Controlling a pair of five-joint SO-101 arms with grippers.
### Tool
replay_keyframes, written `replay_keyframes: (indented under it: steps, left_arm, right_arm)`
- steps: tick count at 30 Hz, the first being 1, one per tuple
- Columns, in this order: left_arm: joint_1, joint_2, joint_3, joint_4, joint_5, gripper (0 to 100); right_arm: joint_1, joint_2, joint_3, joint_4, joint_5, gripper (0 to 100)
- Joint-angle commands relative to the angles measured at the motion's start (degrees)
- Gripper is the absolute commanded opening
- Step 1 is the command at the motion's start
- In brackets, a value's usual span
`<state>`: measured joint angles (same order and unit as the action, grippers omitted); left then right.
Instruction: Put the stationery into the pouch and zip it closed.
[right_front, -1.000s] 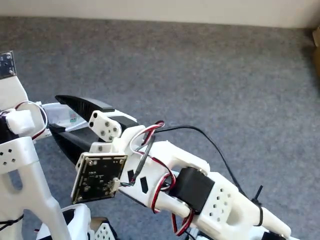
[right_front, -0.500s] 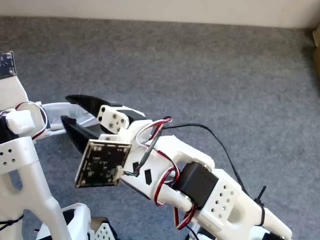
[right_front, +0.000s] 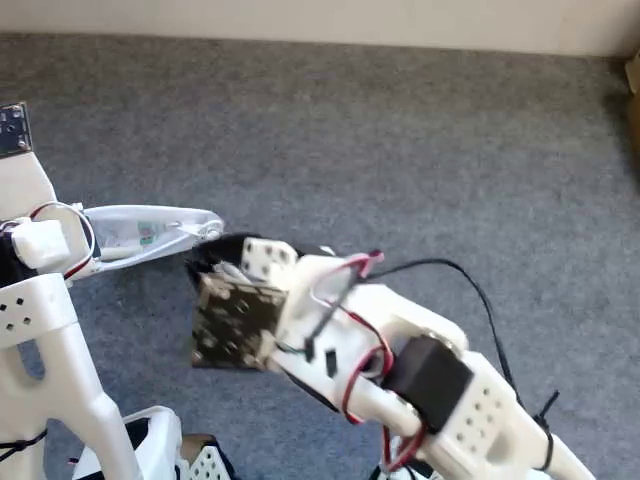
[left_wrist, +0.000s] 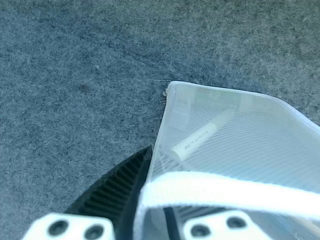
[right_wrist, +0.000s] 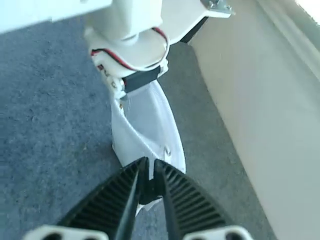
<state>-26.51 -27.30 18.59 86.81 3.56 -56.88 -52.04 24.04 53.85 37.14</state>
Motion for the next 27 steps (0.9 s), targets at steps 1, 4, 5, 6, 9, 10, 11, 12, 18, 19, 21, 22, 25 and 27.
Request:
replay_keyframes:
  steps: [1, 4, 5, 6, 9, 10, 11, 12, 18, 19, 21, 22, 25, 27]
  left_arm:
    - [-1.01, 1.89, 2.51, -0.97, 0.44, 1]
    - [-1.01, 1.89, 2.51, -0.97, 0.44, 1]
    - [-1.01, 1.89, 2.51, -0.97, 0.44, 1]
    - [-1.01, 1.89, 2.51, -0.97, 0.44, 1]
    - [-1.01, 1.89, 2.51, -0.97, 0.44, 1]
    - [-1.01, 1.89, 2.51, -0.97, 0.44, 1]
    - [-1.1, 1.89, 2.51, -0.97, 0.44, 1]
    - [-1.1, 1.89, 2.51, -0.97, 0.44, 1]
    - [-4.79, 1.89, 1.98, -0.97, 0.53, 1]
    - [-5.49, 1.89, 1.98, -0.97, 0.62, 1]
    - [-6.64, 1.89, 1.89, -0.97, 1.41, 1]
    - [-7.08, 1.89, 1.89, -0.97, 2.29, 1]
    - [-7.96, 1.89, 1.89, -1.05, 2.81, 1]
    - [-7.96, 1.89, 1.89, -1.05, 2.81, 1]
  right_arm:
    - [1.19, -7.6, 6.55, 0.31, 0.35, 0.5]
    - [1.19, -11.12, 13.05, 0.31, -0.09, 0.5]
    - [1.19, -11.74, 14.64, 0.31, -1.85, 0.5]
    - [1.19, -12.18, 15.87, 0.31, -4.48, 0.5]
    - [3.12, -12.44, 17.71, 0.31, -11.34, 0.5]
    - [4.09, -12.35, 17.89, 0.22, -12.57, 0.5]
    - [4.97, -12.35, 18.07, 0.22, -13.27, 0.6]
    - [5.85, -12.35, 18.59, 0.22, -13.8, 0.6]
    - [9.19, -12.26, 24.48, -1.45, -17.93, 2.6]
    - [9.36, -12.26, 25.63, -2.07, -18.29, 4.9]
    - [9.45, -12.26, 27.56, -3.38, -18.46, 11.0]
    - [9.45, -12.26, 28.26, -4.0, -18.46, 13.7]
    - [9.36, -12.26, 29.67, -5.85, -18.46, 15.8]
    - [9.36, -12.26, 30.64, -6.9, -18.46, 15.8]
